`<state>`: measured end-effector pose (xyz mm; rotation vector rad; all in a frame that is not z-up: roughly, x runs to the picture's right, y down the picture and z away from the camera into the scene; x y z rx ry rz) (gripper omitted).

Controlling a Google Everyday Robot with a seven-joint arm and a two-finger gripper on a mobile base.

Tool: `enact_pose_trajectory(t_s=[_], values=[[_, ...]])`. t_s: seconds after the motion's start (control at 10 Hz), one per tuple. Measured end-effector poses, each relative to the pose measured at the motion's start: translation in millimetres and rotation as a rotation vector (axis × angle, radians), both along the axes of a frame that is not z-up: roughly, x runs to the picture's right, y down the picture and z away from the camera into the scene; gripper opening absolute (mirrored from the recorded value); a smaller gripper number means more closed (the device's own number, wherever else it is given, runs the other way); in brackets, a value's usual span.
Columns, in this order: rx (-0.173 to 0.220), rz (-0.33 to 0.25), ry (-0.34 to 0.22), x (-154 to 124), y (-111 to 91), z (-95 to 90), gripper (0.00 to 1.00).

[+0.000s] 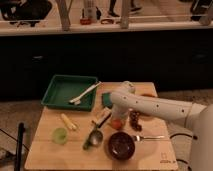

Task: Place apple in plastic cup

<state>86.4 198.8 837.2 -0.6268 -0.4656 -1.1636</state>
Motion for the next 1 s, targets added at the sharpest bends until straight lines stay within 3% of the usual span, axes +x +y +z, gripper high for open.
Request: enact_pose_trajectory(t_s=[0.2, 0.5, 1.0], values=[[-0.003, 0.005, -0.009, 0, -4, -1.8, 0.01], [0.002, 0.025, -0.041, -1, -17, -10.8, 0.0], [0.03, 0.039, -0.118, -6, -53, -45.1, 0.0]])
